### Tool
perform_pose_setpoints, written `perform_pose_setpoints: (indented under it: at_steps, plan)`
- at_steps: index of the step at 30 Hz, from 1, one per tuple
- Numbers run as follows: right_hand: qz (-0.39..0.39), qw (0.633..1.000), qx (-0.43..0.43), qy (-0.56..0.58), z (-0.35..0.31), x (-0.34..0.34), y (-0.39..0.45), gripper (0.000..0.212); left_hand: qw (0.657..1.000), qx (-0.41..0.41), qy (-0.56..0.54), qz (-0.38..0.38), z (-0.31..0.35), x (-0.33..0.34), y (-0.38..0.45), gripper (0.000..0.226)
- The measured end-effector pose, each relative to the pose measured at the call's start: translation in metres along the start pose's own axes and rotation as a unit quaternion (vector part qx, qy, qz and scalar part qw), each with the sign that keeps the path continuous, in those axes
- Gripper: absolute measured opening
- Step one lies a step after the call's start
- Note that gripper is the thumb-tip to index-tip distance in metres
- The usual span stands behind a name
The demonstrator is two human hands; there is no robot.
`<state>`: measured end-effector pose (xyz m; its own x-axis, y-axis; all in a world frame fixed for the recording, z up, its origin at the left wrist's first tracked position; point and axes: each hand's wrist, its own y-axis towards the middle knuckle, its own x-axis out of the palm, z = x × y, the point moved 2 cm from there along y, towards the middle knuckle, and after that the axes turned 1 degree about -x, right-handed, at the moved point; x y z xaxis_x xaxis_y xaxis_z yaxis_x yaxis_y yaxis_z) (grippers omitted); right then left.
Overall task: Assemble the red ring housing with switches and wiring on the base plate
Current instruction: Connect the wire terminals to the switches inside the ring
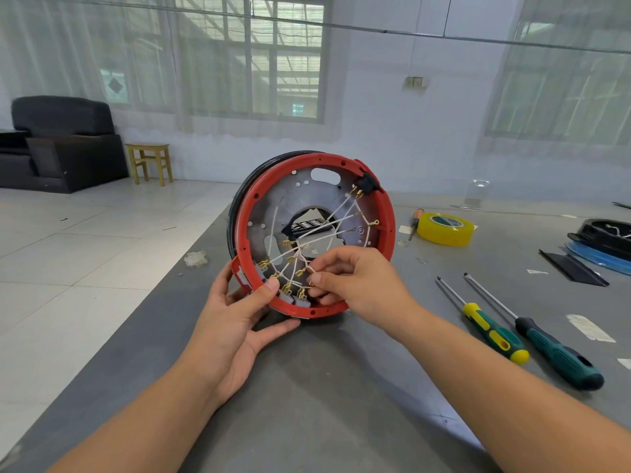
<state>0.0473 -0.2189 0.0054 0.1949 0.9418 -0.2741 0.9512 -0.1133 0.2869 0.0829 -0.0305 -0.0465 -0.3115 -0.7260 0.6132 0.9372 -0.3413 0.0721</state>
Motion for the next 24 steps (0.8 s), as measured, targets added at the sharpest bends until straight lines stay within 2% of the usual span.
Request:
perform_pose_setpoints:
  at_steps: [2,8,18,24]
  plan:
    - [0.007,0.999,-0.01,-0.034,0.0,0.0004,0.0001,0.014,1.0,0.001,-0.011,-0.002,0.0,0.0015,-0.0009,0.064]
    - [-0.004,1.0,-0.007,-0.01,0.0031,0.0019,0.001,0.014,1.0,0.002,-0.01,-0.026,0.0007,0.0046,-0.0026,0.046]
    - [-0.005,0.996,-0.033,-0.084,0.003,0.0028,-0.0003,0.016,1.0,0.009,-0.019,-0.006,0.0,0.0013,-0.0025,0.054]
    - [0.0,0.992,-0.051,-0.112,0.0044,0.0057,0.0002,0.015,0.999,0.008,-0.032,-0.015,0.0006,0.0033,-0.0033,0.05]
